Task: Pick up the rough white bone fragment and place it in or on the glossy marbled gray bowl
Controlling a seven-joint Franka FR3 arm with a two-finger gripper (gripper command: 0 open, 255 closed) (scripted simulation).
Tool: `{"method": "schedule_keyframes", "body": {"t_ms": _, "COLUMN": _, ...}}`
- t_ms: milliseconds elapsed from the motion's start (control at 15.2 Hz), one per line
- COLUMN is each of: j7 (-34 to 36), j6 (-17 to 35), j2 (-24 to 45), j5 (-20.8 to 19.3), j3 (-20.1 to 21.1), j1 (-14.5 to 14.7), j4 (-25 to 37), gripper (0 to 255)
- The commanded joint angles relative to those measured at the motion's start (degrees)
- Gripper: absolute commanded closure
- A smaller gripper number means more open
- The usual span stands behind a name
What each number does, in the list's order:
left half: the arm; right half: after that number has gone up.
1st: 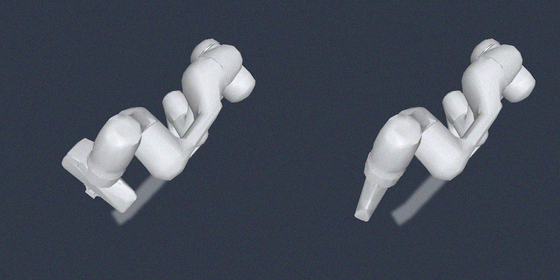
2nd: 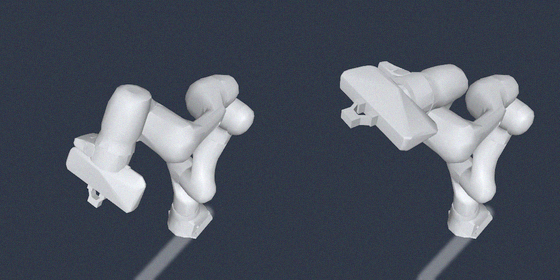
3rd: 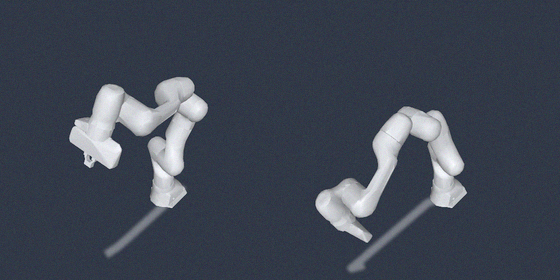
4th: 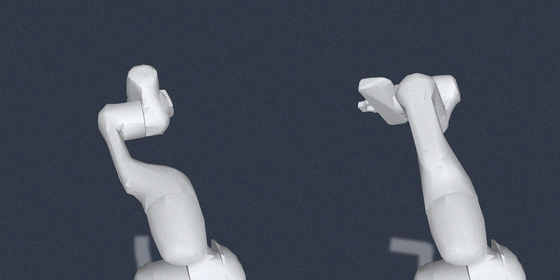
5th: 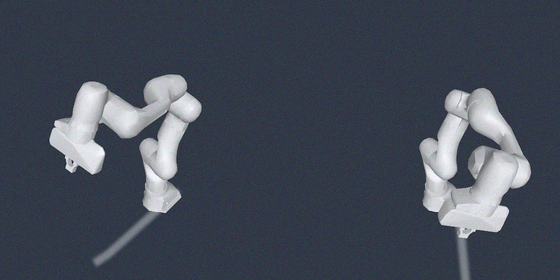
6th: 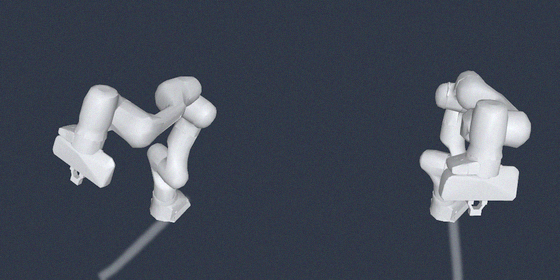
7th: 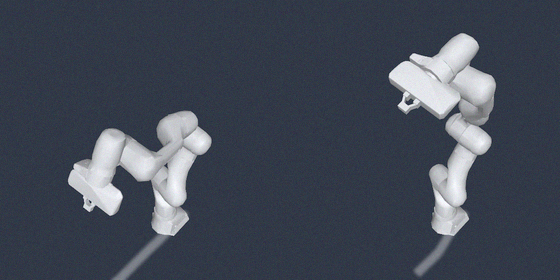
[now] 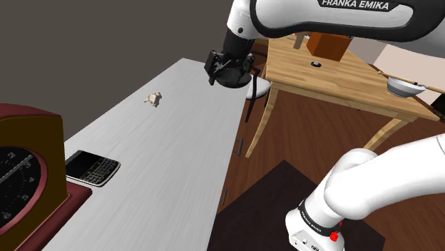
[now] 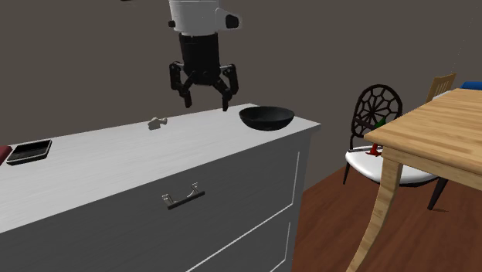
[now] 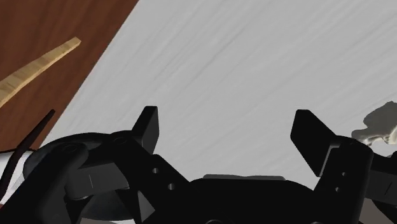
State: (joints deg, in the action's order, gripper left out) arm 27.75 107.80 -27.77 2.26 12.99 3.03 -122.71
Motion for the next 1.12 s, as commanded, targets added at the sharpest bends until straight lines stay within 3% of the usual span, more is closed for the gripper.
{"method": "schedule_keyframes", "body": {"t_ms": 0, "j7": 2.9, "j6": 1.2, "j2": 3.2, "j5": -0.2, "j3": 2.3, "j1": 0.2, "j4": 2.2, "gripper": 0}}
{"method": "schedule_keyframes", "body": {"t_ms": 528, "j7": 14.3, "j6": 3.3, "j2": 18.3, "j5": -5.0, "j3": 10.2, "j1": 0.7, "j4": 15.0, "gripper": 0}}
{"method": "schedule_keyframes", "body": {"t_ms": 1056, "j7": 26.0, "j6": 0.6, "j2": 36.8, "j5": -15.3, "j3": 15.2, "j1": 5.0, "j4": 33.6, "gripper": 0}}
